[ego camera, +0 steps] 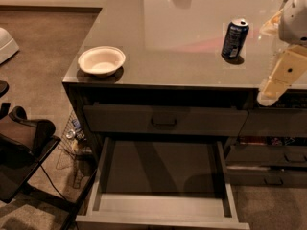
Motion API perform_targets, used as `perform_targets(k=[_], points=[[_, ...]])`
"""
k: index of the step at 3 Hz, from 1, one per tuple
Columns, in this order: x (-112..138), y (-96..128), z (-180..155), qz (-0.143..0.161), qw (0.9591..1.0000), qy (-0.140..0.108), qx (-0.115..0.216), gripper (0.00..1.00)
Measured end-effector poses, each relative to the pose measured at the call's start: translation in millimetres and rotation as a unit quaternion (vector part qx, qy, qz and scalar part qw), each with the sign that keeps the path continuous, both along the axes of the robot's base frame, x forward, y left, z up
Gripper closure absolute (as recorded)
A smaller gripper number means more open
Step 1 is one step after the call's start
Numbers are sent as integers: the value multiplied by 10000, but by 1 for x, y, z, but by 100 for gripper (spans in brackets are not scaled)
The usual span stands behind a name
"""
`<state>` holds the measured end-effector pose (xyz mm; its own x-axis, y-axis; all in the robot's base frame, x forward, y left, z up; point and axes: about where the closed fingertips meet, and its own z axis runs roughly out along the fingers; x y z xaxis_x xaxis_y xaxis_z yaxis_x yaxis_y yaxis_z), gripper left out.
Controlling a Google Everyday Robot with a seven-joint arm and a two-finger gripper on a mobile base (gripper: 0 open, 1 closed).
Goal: Place pepsi can into middle drawer
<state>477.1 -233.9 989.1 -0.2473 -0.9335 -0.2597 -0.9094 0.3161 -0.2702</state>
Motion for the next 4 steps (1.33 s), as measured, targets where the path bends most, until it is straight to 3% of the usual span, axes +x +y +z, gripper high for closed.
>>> perform_targets(k=[1,2,3,4], points=[[3,1,2,4,10000,-38,9,0],[6,1,-1,-178,9993,-209,262,0],[18,-21,-16,-790,9896,-569,1063,0],[54,-57,-15,-1205,9671,-1238,1865,0]])
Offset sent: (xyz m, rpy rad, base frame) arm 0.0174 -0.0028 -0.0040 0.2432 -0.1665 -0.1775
